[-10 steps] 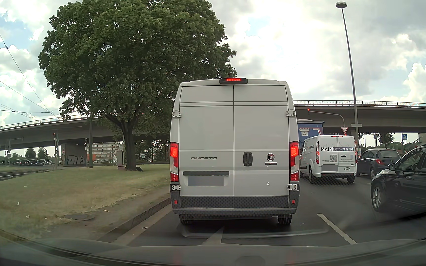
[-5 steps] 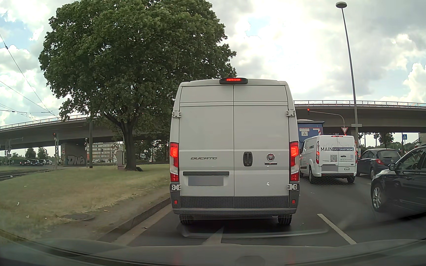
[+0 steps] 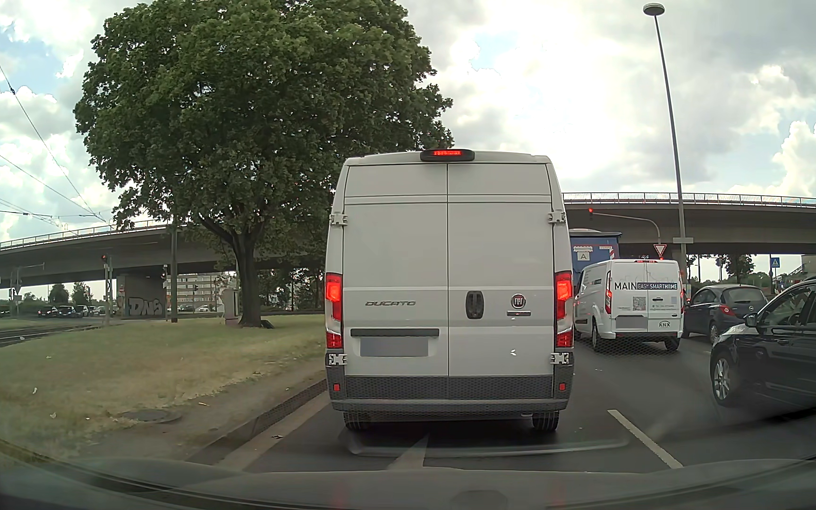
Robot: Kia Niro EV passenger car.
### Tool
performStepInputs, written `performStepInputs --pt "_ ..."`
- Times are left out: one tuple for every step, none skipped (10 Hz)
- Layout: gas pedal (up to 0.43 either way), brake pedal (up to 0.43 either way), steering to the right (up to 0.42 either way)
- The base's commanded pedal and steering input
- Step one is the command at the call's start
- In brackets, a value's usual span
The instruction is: Follow the waypoints while adhering to traffic rules and regulations
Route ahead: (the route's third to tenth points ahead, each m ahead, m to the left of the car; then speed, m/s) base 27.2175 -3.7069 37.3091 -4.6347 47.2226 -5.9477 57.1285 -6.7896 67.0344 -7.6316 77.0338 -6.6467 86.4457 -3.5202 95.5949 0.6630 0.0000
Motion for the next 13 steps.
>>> performStepInputs --pt "0.0 0.5 0.002" --pt "0.0 0.5 0.002" --pt "0.0 0.494 0.002" --pt "0.0 0.494 0.002" --pt "0.0 0.494 0.002" --pt "0.0 0.488 0.002" --pt "0.0 0.488 0.002" --pt "0.0 0.488 0.002" --pt "0.0 0.488 0.002" --pt "0.0 0.482 0.003" --pt "0.0 0.488 0.003" --pt "0.0 0.482 0.002" --pt "0.0 0.488 0.002"
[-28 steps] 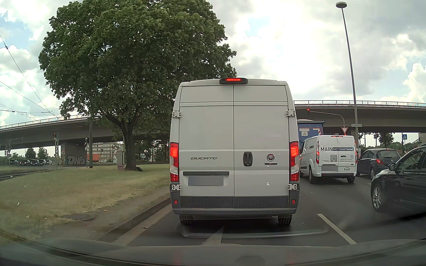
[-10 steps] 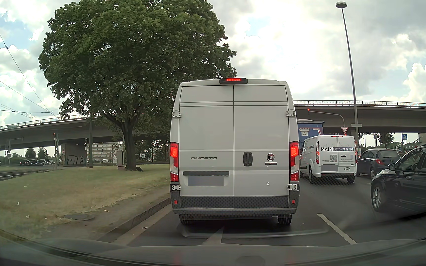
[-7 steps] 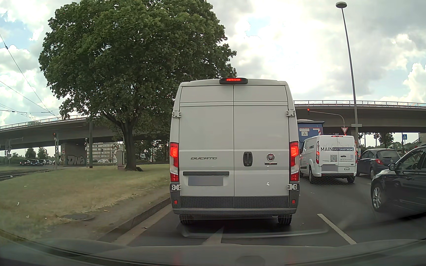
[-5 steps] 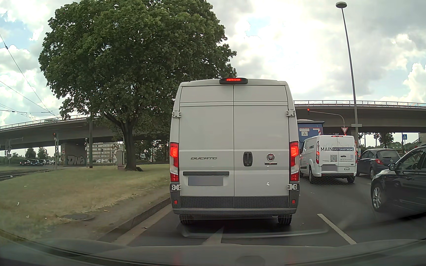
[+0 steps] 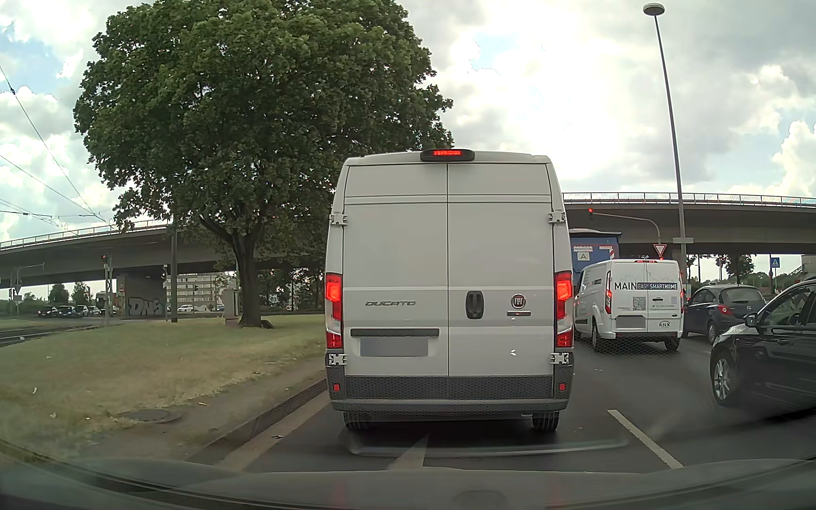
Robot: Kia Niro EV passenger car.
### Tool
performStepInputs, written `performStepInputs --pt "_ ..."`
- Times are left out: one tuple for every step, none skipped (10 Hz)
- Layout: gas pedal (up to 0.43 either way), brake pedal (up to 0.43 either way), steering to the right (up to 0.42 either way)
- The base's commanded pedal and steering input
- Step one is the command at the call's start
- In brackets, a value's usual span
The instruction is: Follow the waypoints while adhering to traffic rules and regulations
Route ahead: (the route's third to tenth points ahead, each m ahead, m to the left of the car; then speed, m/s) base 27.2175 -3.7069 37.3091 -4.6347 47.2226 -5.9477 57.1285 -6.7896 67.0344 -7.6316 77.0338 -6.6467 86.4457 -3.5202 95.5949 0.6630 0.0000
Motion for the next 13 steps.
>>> performStepInputs --pt "0.0 0.488 0.003" --pt "0.0 0.482 0.003" --pt "0.0 0.488 0.003" --pt "0.0 0.488 0.002" --pt "0.0 0.488 0.003" --pt "0.0 0.488 0.002" --pt "0.0 0.488 0.002" --pt "0.0 0.488 0.002" --pt "0.0 0.488 0.002" --pt "0.0 0.482 0.002" --pt "0.0 0.488 0.002" --pt "0.0 0.488 0.003" --pt "0.0 0.488 0.002"
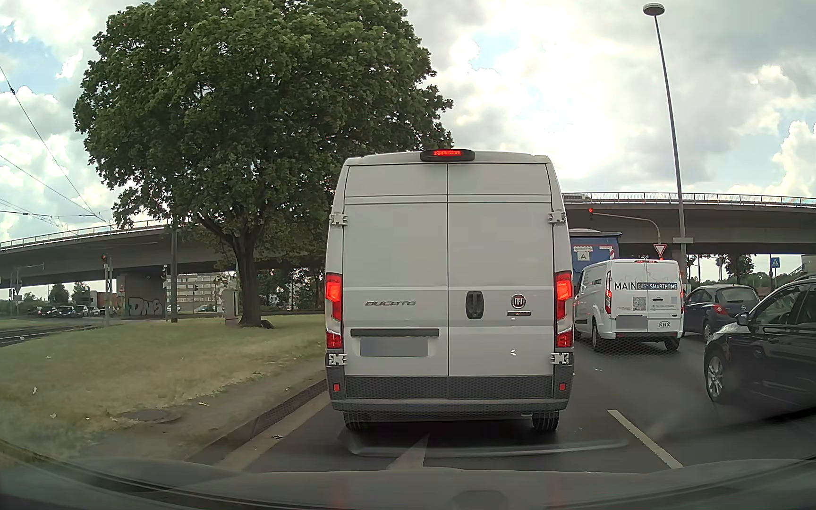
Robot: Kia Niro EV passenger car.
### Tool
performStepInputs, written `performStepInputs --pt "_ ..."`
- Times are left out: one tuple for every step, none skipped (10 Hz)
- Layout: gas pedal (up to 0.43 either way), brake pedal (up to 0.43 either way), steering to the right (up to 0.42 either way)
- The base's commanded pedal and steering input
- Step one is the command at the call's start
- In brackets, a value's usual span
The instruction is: Follow the waypoints while adhering to traffic rules and regulations
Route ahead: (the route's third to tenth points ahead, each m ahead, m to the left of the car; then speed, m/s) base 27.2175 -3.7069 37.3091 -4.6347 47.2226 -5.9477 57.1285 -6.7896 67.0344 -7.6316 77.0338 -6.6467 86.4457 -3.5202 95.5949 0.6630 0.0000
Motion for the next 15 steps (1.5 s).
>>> performStepInputs --pt "0.0 0.482 0.002" --pt "0.0 0.482 0.002" --pt "0.0 0.482 0.003" --pt "0.0 0.482 0.002" --pt "0.0 0.482 0.002" --pt "0.0 0.482 0.002" --pt "0.0 0.482 0.002" --pt "0.0 0.488 0.002" --pt "0.0 0.482 0.002" --pt "0.0 0.482 0.003" --pt "0.0 0.482 0.003" --pt "0.0 0.482 0.002" --pt "0.0 0.482 0.002" --pt "0.0 0.482 0.002" --pt "0.0 0.482 0.002"
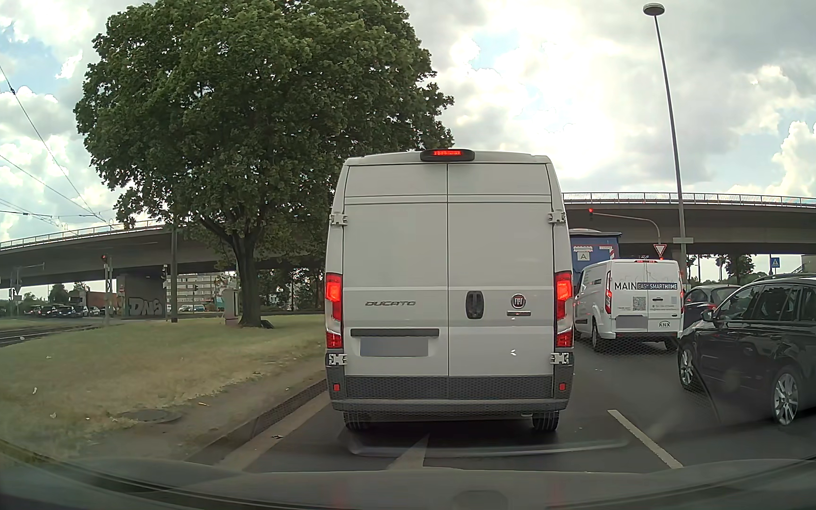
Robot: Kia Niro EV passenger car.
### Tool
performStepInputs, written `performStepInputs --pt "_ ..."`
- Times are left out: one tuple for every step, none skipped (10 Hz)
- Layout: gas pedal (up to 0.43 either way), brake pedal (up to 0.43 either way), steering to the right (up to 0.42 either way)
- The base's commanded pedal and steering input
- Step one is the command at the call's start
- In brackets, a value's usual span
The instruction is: Follow the waypoints while adhering to traffic rules and regulations
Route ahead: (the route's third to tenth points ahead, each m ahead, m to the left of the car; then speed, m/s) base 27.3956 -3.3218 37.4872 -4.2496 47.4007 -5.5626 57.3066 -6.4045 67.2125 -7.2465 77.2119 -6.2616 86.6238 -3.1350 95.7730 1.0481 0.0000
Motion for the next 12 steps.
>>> performStepInputs --pt "0.0 0.488 0.003" --pt "0.0 0.488 0.002" --pt "0.0 0.482 0.002" --pt "0.0 0.488 0.002" --pt "0.0 0.488 0.003" --pt "0.0 0.482 0.003" --pt "0.0 0.482 0.002" --pt "0.0 0.482 0.003" --pt "0.0 0.482 0.002" --pt "0.0 0.482 0.003" --pt "0.0 0.488 0.002" --pt "0.0 0.488 0.002"
